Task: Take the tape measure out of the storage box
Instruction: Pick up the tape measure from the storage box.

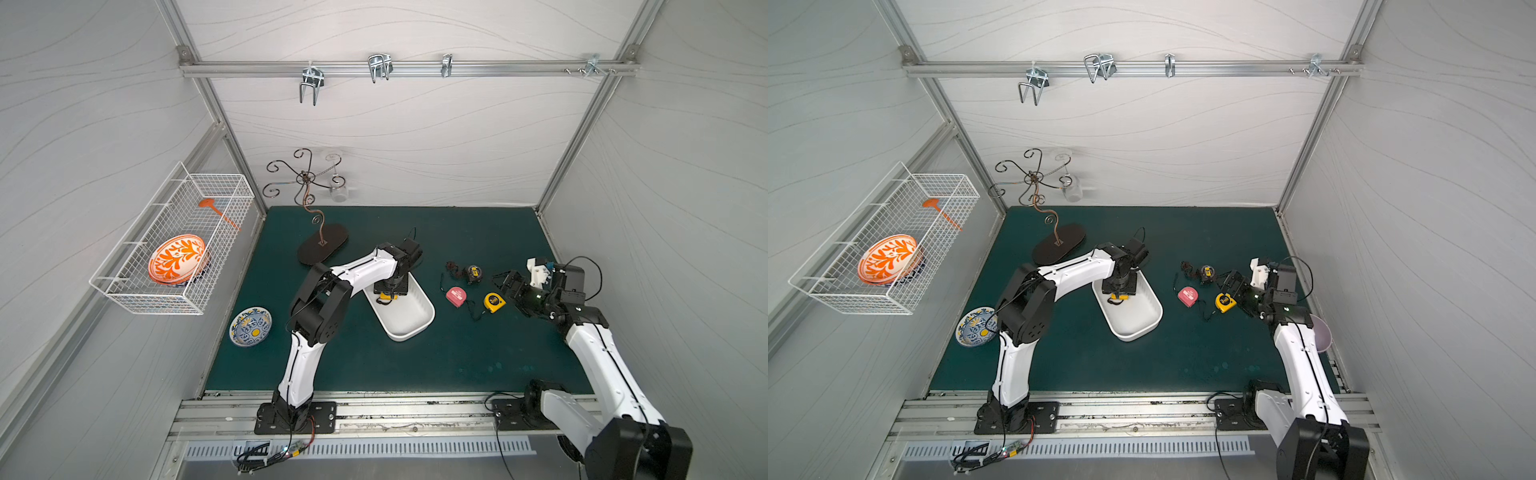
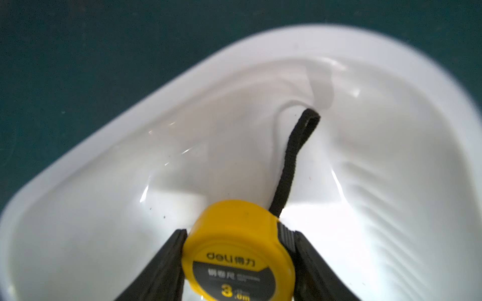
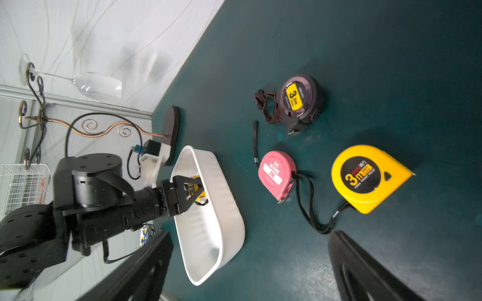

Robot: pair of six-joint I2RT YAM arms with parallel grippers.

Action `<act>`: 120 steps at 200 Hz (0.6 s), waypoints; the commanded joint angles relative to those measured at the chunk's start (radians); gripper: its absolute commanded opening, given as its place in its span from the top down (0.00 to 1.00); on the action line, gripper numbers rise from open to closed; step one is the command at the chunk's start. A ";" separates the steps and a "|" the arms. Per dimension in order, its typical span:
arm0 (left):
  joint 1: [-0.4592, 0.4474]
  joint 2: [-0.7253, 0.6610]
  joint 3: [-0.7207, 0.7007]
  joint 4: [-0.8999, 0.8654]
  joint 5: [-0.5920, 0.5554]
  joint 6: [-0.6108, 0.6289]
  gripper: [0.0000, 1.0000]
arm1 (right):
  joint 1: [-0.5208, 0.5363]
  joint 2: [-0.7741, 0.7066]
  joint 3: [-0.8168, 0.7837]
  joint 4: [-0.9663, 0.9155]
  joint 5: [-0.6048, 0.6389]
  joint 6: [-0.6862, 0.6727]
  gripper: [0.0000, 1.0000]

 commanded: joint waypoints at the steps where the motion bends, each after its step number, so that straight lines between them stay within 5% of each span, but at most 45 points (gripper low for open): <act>1: 0.017 -0.120 0.011 0.060 0.070 -0.092 1.00 | 0.034 -0.029 -0.022 0.055 -0.034 -0.018 0.01; 120: 0.019 -0.437 -0.154 0.356 0.267 -0.560 1.00 | 0.465 -0.007 -0.040 0.425 0.082 -0.050 0.02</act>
